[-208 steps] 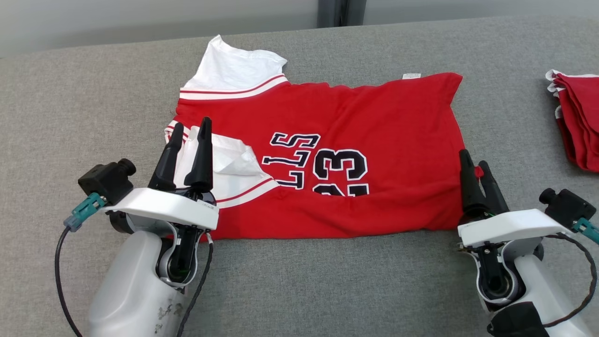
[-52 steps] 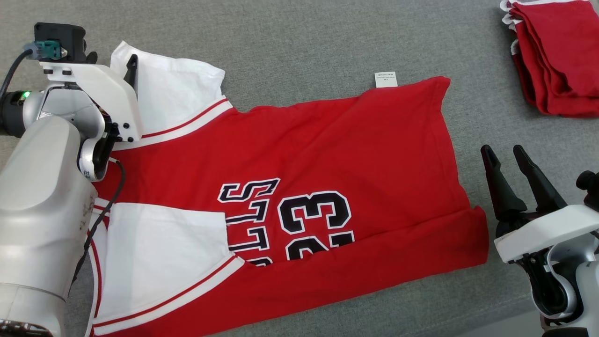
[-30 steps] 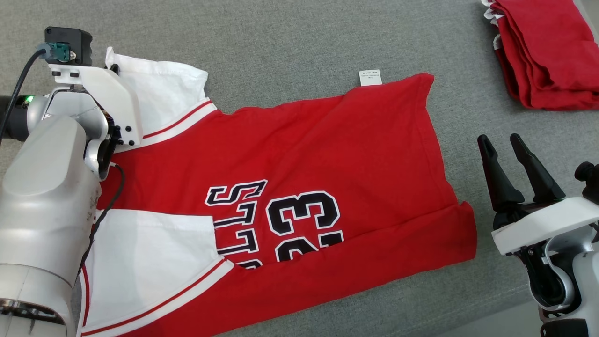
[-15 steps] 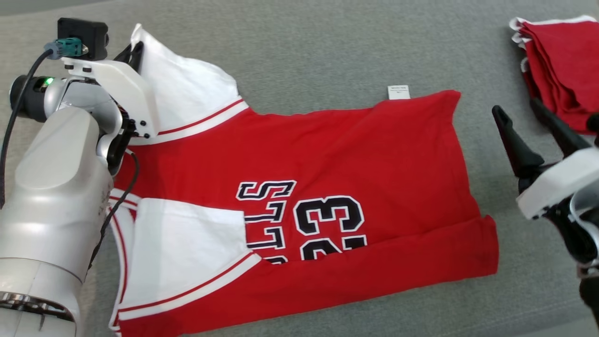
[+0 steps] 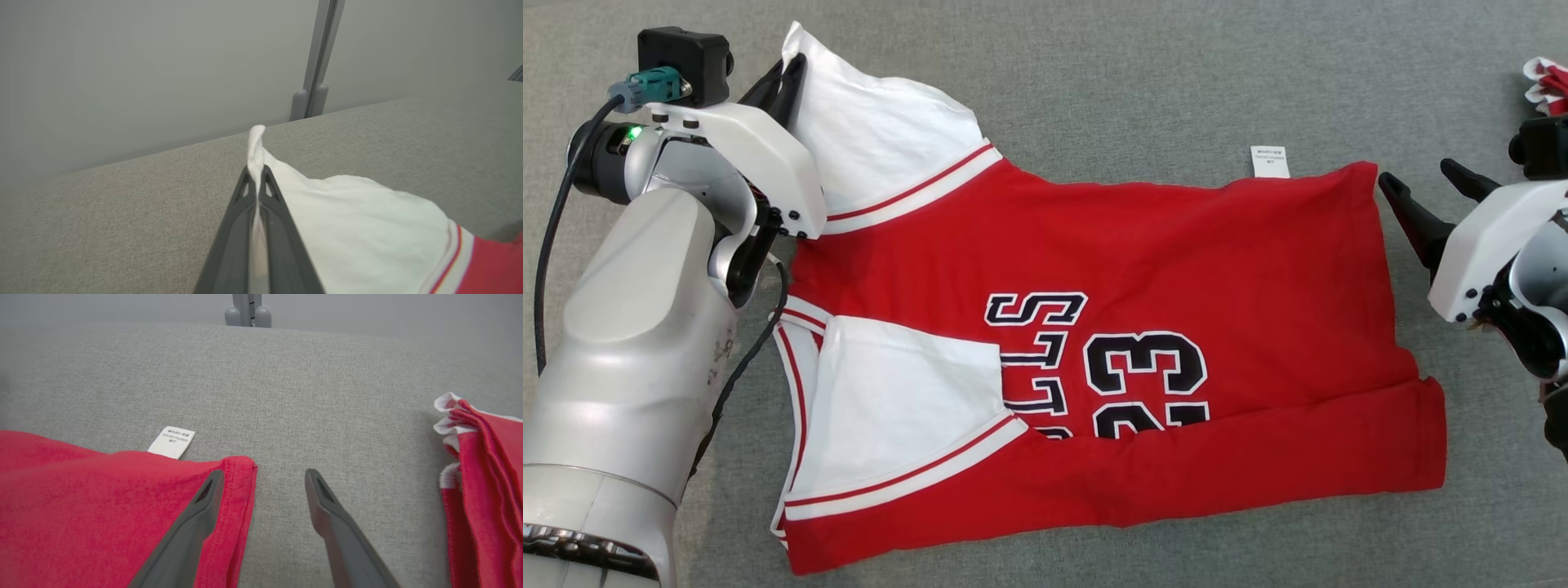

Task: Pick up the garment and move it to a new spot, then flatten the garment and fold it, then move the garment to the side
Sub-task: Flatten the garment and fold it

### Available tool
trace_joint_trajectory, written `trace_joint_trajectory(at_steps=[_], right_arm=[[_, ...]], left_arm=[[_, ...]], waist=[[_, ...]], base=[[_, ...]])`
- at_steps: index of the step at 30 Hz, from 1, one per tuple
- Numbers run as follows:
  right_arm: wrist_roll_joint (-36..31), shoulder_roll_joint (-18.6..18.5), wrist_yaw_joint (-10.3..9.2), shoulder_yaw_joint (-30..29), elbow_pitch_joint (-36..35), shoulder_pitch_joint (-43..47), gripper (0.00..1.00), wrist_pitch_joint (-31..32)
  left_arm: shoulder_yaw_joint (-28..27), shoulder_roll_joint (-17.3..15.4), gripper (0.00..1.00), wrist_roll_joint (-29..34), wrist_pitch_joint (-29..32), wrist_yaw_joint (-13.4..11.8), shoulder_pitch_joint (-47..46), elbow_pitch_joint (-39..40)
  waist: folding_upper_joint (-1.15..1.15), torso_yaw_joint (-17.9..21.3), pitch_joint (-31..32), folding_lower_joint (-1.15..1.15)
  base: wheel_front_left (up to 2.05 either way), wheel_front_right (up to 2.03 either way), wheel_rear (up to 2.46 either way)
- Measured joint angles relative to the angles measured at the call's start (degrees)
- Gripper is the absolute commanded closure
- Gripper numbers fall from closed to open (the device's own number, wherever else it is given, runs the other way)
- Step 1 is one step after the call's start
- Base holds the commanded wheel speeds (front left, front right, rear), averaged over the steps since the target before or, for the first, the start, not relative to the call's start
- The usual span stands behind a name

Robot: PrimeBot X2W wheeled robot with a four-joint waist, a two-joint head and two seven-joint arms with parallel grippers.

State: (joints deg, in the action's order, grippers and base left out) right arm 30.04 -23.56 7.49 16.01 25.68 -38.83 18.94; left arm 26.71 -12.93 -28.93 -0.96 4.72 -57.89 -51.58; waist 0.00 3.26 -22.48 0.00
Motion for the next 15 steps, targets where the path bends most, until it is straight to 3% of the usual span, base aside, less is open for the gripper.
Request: trace_joint_trajectory(at_steps=[12,13,15], right_arm=[[2.1,1.3,0.0,9.1,13.6,-10.5,0.0,0.8],[2.4,1.2,0.0,10.0,14.1,-11.0,0.04,0.9],[3.1,0.9,0.0,11.6,15.1,-11.8,0.22,1.1]], left_arm=[[0.4,0.4,1.0,-0.9,1.2,-1.0,0.4,3.9],[0.5,0.3,1.0,-1.0,1.3,-1.0,0.4,4.1],[0.5,0.4,1.0,-1.2,1.3,-1.1,0.4,4.4]], waist=[[0.0,-1.4,-2.8,0.0],[0.0,-1.4,-2.9,0.0],[0.0,-1.6,-2.9,0.0]], base=[[0.0,0.0,0.0],[0.0,0.0,0.0],[0.0,0.0,0.0]])
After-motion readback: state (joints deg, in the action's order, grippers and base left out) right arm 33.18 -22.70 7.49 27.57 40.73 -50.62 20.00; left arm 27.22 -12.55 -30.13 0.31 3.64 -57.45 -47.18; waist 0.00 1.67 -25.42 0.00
